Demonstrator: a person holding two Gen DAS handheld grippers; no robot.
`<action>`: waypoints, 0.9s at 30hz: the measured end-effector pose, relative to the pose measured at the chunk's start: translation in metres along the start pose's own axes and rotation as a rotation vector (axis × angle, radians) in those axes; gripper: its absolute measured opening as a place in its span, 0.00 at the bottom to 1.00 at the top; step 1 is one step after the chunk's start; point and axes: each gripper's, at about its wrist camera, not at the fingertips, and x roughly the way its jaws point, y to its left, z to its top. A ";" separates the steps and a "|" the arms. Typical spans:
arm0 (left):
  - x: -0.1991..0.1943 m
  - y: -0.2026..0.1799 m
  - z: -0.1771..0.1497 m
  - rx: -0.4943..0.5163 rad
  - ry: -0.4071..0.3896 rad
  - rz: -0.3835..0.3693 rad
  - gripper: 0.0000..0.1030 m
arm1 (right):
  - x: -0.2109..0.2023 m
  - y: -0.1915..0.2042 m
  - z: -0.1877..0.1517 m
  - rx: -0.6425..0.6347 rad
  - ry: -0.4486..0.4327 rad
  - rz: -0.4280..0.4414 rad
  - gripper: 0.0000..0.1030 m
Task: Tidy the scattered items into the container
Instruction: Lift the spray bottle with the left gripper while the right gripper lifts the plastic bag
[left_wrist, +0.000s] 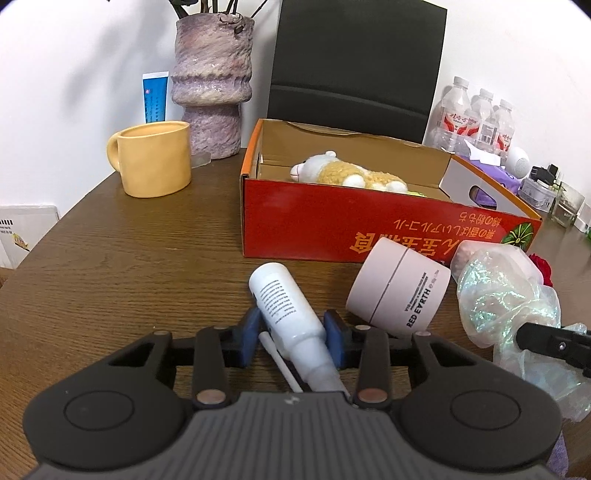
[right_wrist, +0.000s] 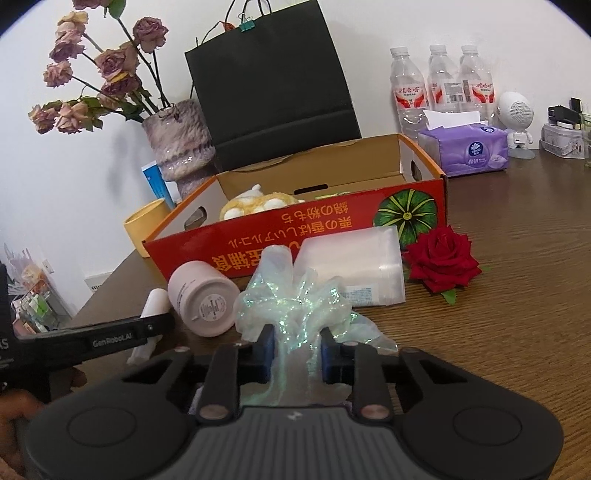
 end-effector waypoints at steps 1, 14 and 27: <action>0.000 0.000 0.000 0.002 -0.001 0.001 0.38 | 0.000 0.000 0.000 0.001 -0.001 -0.002 0.21; -0.006 -0.001 -0.004 -0.004 -0.004 -0.003 0.37 | -0.007 0.004 0.000 -0.011 -0.013 0.005 0.14; -0.029 -0.003 -0.012 -0.011 -0.004 -0.041 0.37 | -0.020 0.000 0.006 0.018 -0.053 0.024 0.12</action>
